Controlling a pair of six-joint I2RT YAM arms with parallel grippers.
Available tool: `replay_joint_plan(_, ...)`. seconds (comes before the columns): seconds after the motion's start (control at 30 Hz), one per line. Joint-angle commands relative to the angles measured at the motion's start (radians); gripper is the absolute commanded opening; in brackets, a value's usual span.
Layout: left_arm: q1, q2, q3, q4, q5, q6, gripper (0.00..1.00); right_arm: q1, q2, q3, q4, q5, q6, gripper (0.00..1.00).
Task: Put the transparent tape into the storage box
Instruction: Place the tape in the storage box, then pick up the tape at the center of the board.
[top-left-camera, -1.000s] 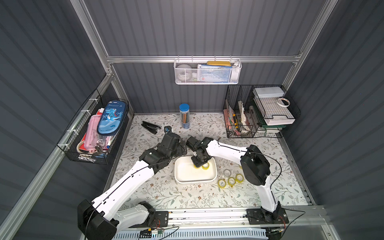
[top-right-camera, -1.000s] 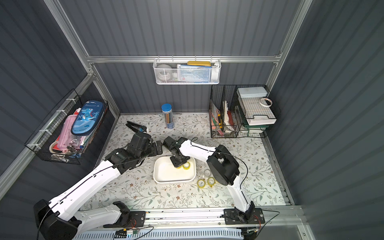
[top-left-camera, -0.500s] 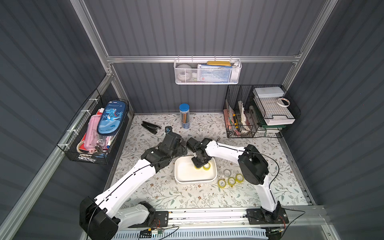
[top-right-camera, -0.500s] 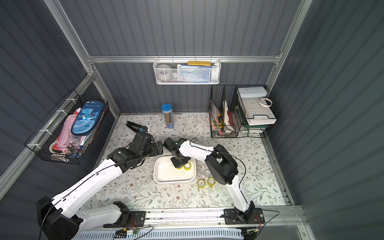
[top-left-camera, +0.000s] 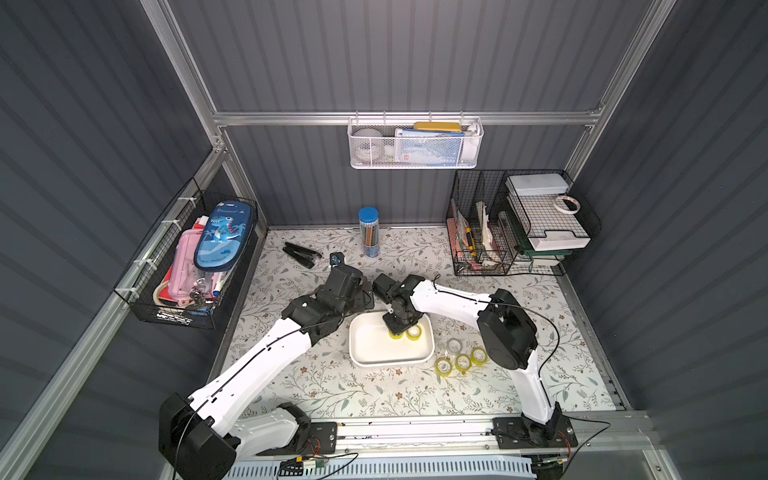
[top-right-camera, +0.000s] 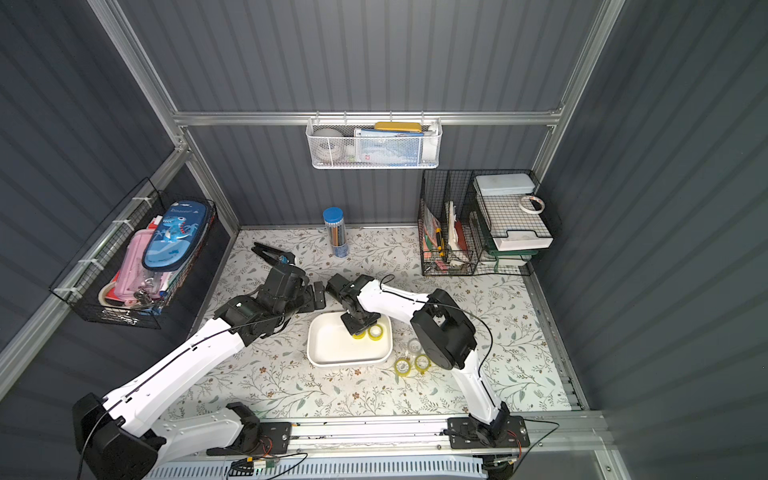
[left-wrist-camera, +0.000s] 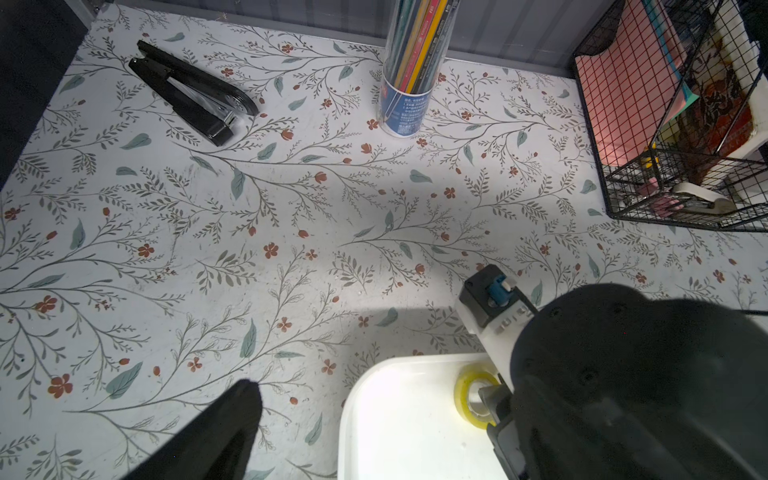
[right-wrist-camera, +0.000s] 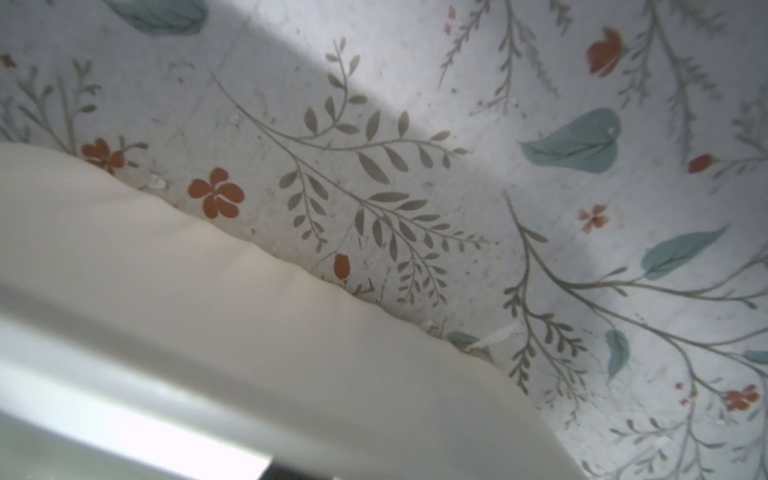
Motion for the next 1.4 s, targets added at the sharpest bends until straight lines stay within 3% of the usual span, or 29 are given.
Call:
replay_joint_plan(0.0, -0.004, -0.036, 0.000, 0.011, -0.014, 0.024, 0.99, 0.001, -0.074, 0.045, -0.038, 0.049, 0.001, 0.35)
replay_joint_plan(0.3, -0.004, -0.029, 0.068, 0.012, -0.016, 0.132, 0.99, -0.102, -0.265, -0.030, -0.103, 0.054, 0.093, 0.34)
replay_joint_plan(0.53, -0.021, 0.128, 0.167, 0.058, 0.209, 0.228, 0.99, -0.345, -0.487, -0.271, -0.115, -0.018, 0.205, 0.35)
replay_joint_plan(0.77, -0.200, 0.464, 0.409, 0.040, 0.376, 0.355, 0.98, -0.615, -0.579, -0.501, -0.064, -0.083, 0.258, 0.36)
replay_joint_plan(0.97, -0.320, 0.721, 0.587, -0.004, 0.489, 0.436, 0.98, -0.763, -0.585, -0.632, 0.080, -0.139, 0.304, 0.37)
replay_joint_plan(1.13, -0.366, 0.879, 0.686, -0.050, 0.547, 0.470, 0.97, -0.833, -0.613, -0.639, 0.090, -0.123, 0.288, 0.37)
replay_joint_plan(1.37, -0.438, 0.940, 0.705, -0.070, 0.542, 0.523, 0.96, -0.860, -0.697, -0.673, 0.090, -0.123, 0.288, 0.38)
